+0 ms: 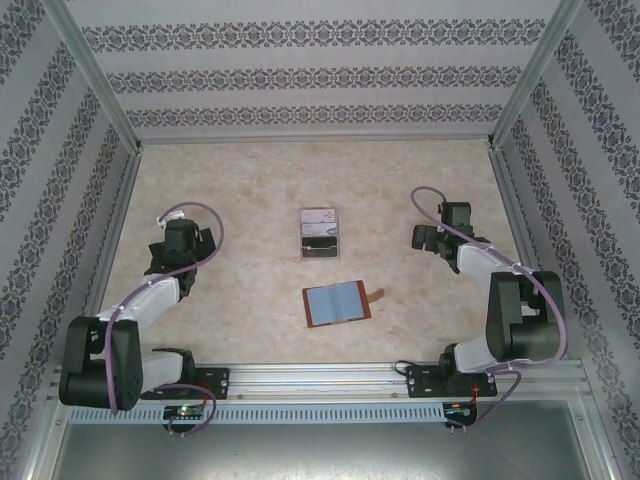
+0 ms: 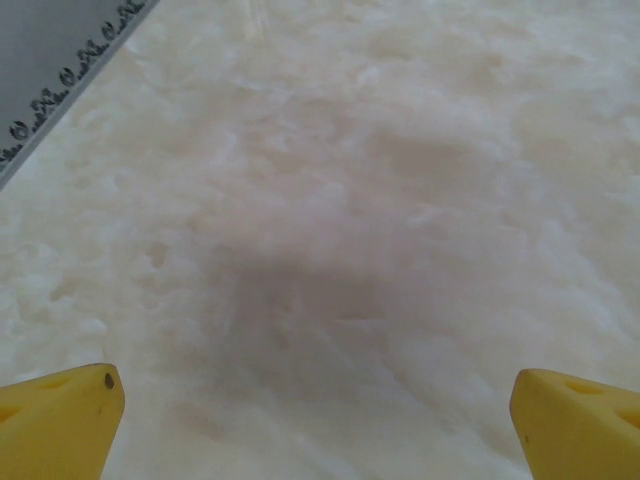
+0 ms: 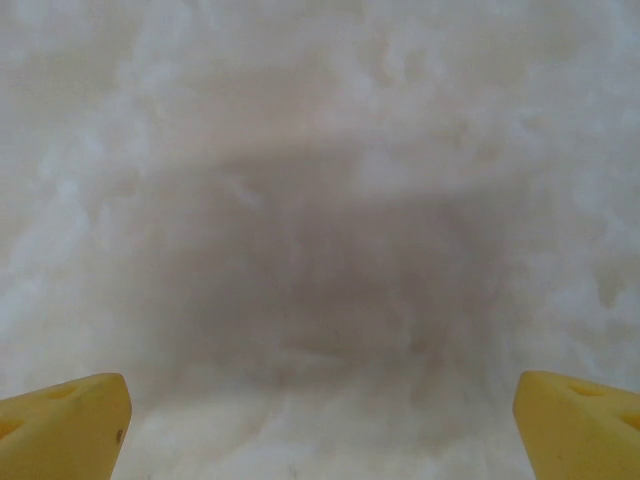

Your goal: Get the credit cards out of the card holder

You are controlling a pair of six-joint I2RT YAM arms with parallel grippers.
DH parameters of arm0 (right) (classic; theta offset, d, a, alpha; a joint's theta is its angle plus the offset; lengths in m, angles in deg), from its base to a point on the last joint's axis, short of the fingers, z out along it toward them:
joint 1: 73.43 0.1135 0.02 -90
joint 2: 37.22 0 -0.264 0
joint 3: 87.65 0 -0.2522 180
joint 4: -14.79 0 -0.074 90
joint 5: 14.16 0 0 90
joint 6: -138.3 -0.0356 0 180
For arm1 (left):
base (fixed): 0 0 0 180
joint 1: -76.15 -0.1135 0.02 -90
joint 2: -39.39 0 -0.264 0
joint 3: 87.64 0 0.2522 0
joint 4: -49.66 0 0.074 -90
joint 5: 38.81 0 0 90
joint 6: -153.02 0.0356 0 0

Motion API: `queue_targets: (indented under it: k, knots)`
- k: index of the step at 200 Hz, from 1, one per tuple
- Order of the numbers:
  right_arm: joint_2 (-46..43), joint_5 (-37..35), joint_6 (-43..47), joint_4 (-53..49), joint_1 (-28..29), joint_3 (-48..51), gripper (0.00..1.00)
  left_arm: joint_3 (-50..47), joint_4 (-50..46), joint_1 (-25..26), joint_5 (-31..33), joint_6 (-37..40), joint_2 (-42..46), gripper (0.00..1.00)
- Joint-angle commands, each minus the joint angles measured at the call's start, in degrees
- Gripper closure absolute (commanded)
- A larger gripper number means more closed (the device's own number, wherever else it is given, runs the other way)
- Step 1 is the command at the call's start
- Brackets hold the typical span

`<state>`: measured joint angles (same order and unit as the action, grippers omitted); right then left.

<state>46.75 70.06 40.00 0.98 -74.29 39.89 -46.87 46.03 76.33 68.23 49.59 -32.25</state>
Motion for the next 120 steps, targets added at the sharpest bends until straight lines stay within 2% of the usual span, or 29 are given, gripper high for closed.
queue_targets:
  k: [1,8,29,42,49,55,71,82,100,120]
  knots:
    - [-1.6,-1.1,2.5,17.6,0.4,3.3,0.02,-2.4,18.1,-2.8,0.2,4.4,-4.9,0.00]
    - [-2.5,-1.7,2.3,19.3,0.5,4.6,0.02,-1.1,16.7,-3.3,-1.8,4.1,-5.5,0.00]
    - [-5.3,-2.2,5.1,28.4,1.3,9.9,0.02,-4.1,29.3,-5.8,-7.1,3.1,-8.2,0.00]
    - [-5.8,-2.2,6.2,34.4,1.3,12.6,0.02,-4.5,34.3,-8.8,-13.3,0.8,-11.7,0.00]
    - [-5.6,-1.7,5.5,33.2,0.9,11.9,0.02,-3.5,31.5,-9.5,-15.4,0.5,-11.7,0.00]
    - [-5.2,-0.9,5.7,32.5,0.9,11.3,0.02,-2.6,29.4,-9.6,-15.8,0.5,-11.3,0.00]
    - [-4.5,2.2,6.6,33.7,1.3,11.3,0.02,-3.4,32.9,-9.8,-19.3,1.8,-12.1,0.00]
    - [-3.1,4.3,6.9,39.9,1.7,13.3,0.02,-3.9,34.5,-9.7,-20.6,2.5,-12.2,0.00]
    - [0.9,3.4,7.3,45.8,2.6,14.3,0.02,-4.4,35.6,-9.2,-21.9,3.7,-12.3,0.00]
    - [1.0,4.7,6.9,45.7,1.7,14.5,0.02,-4.2,35.8,-7.4,-21.4,6.0,-12.6,0.00]
